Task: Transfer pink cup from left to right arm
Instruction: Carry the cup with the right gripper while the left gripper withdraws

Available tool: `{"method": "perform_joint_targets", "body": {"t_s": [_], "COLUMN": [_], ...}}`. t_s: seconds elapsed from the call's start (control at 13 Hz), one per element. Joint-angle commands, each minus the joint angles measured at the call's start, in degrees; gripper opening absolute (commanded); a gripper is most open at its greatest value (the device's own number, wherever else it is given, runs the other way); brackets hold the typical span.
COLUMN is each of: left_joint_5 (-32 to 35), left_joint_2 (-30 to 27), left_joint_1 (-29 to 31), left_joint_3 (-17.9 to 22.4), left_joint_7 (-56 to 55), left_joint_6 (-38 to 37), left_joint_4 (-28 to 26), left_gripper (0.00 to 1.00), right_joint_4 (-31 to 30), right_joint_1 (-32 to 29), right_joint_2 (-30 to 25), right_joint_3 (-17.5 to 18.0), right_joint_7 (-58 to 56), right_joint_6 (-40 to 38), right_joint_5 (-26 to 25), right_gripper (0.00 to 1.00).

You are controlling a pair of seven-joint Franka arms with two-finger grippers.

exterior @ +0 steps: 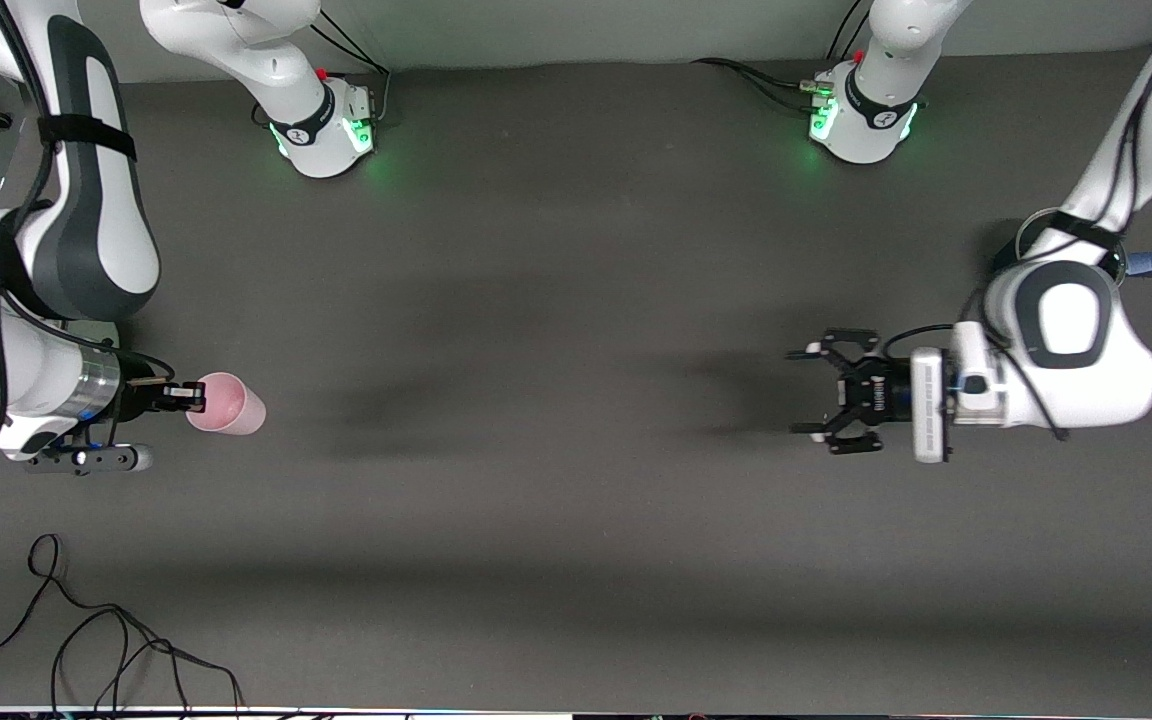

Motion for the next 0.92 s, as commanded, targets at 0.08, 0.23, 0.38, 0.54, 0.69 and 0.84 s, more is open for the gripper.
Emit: {"method": "perform_joint_targets", "body": {"t_s": [0.08,0.23,0.38,0.54,0.69,0.84], "left_joint_5": [17.31,26.54,31.93,37.90,43.53,47.40], "left_joint_2": [-1.73,-1.90,-3.65,-4.88,-6.55,-8.83], "left_joint_1": [1.65,1.65,1.74,1.82,1.65,1.13], "left_joint_3": [0.40,0.22,0.31,0.40,0.31,0.40], "left_joint_7": [-21.13,-31.44,-36.82,-40.33,-45.78,-51.40], "left_joint_6": [-14.89,-20.54,-25.89,-30.30,-32.07,-31.64], "left_joint_4": [9.01,13.68,16.93,19.57,20.64,20.55], "left_gripper": [0.99,0.99,0.99,0.99,0.99,0.99], "right_joint_4": [-12.60,-15.69,-16.84,-17.98,-19.83,-21.85], "right_joint_1": [0.57,0.48,0.13,0.04,-0.05,0.04], "right_joint_2": [-3.71,-3.44,-2.66,-0.82,0.68,1.39], "right_joint_3": [-0.70,-0.70,-0.78,-0.87,-0.87,-0.87], "right_joint_7": [-1.57,-3.24,-3.33,-3.41,-3.41,-3.33], "right_joint_6": [11.86,16.27,18.12,20.75,24.53,28.05], "right_joint_5": [-0.93,-0.93,-0.93,-0.67,-0.41,-0.14], "right_gripper": [0.00,0.00,0.00,0.00,0.00,0.00]}}
